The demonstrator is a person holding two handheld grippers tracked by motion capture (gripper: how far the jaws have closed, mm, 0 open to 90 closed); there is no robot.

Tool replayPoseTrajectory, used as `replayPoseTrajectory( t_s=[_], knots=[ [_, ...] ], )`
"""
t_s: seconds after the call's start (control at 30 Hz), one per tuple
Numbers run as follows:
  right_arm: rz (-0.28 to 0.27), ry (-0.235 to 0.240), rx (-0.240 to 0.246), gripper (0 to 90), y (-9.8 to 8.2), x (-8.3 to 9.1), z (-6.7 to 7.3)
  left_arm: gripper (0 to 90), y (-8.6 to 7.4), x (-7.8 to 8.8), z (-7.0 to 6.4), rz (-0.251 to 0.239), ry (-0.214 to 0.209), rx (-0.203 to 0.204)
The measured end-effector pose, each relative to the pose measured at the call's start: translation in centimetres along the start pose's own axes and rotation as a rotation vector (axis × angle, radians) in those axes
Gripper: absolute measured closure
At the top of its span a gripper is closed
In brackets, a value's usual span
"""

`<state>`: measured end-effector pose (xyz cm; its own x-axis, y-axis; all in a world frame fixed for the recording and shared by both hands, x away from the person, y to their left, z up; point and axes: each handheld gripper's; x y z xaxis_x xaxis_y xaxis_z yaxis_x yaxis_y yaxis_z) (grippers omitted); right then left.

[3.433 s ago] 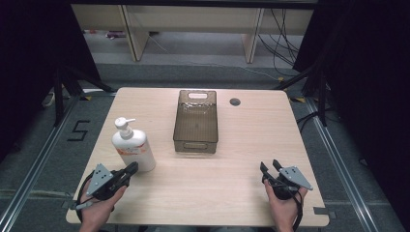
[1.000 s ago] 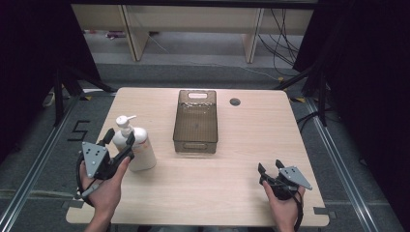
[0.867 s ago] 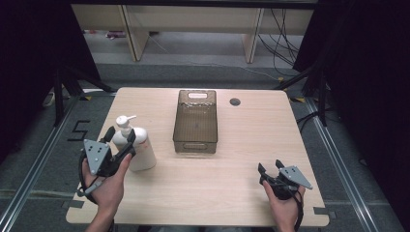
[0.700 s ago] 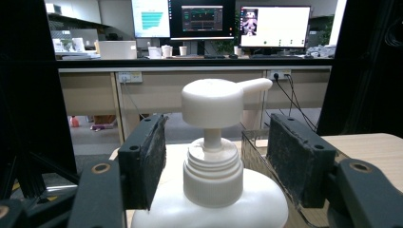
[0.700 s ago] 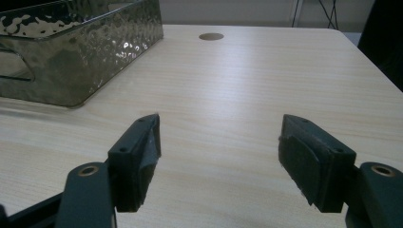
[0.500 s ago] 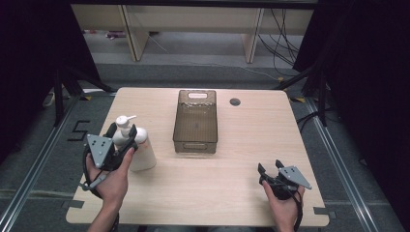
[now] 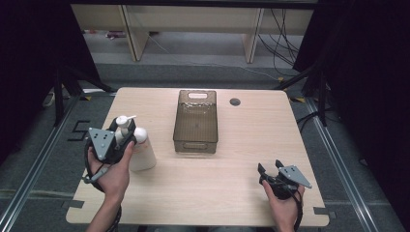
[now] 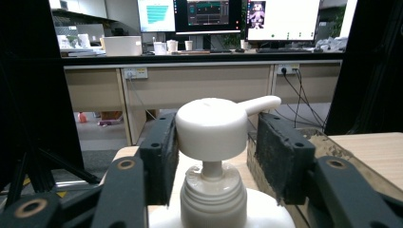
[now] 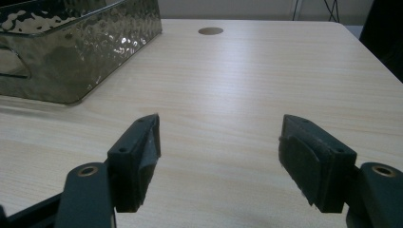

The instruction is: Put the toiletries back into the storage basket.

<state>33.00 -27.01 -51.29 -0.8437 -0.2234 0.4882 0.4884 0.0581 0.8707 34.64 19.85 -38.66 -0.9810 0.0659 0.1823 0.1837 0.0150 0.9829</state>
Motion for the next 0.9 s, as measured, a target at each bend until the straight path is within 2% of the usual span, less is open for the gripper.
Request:
replayPoseTrajectory(
  t_s=[0.07,0.1,0.13,0.2,0.23,0.33,0.37,0.4,0.43,0.57,0.6,0.9],
  knots=[
    [0.007,-0.002,0.007,31.3,0.0,0.0,-0.1,52.6,0.0,-0.1,0.0,0.003,0.005,-0.001],
    [0.020,-0.005,-0.030,31.3,0.0,0.1,0.2,53.7,0.0,-0.1,0.1,0.004,0.007,-0.002],
    [0.013,-0.008,0.002,31.3,0.0,0.0,0.0,54.9,0.0,-0.1,0.1,0.004,0.008,-0.001],
    [0.013,-0.015,0.005,31.3,0.0,0.0,0.0,57.0,0.1,-0.1,0.2,0.010,0.008,-0.003],
    [0.011,0.000,-0.006,31.3,0.0,0.1,0.1,58.0,0.1,-0.1,0.2,0.011,0.007,-0.002],
    [0.013,-0.014,0.004,31.2,0.0,0.0,0.0,58.5,0.2,-0.2,0.3,0.015,-0.001,0.004],
    [0.020,-0.001,-0.039,31.2,0.0,0.1,0.3,58.6,0.2,-0.1,0.4,0.018,-0.004,0.007],
    [-0.001,0.018,-0.039,31.2,-0.1,0.0,0.2,58.7,0.2,-0.1,0.4,0.019,-0.006,0.006],
    [0.002,0.014,-0.041,31.1,-0.1,0.0,0.2,58.7,0.2,-0.1,0.4,0.020,-0.008,0.008],
    [0.003,0.009,-0.030,31.1,-0.1,-0.1,0.2,58.9,0.3,0.0,0.2,0.022,-0.016,0.007],
    [-0.002,0.010,-0.007,31.1,0.0,-0.1,0.0,58.9,0.3,0.0,0.1,0.018,-0.021,0.011],
    [-0.005,0.007,0.002,30.9,0.0,-0.1,0.0,58.9,1.6,0.0,-0.8,-0.015,-0.053,0.016]
  ],
)
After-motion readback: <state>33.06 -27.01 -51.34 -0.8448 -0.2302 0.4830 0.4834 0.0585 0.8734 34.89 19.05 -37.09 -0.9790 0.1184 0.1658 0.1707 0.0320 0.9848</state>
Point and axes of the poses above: each handheld gripper's, and its own axes: x roughly backward along the jaws, y roughly out of its top, z roughly to its left, and after that the axes turned 7 degrees about z, right-handed
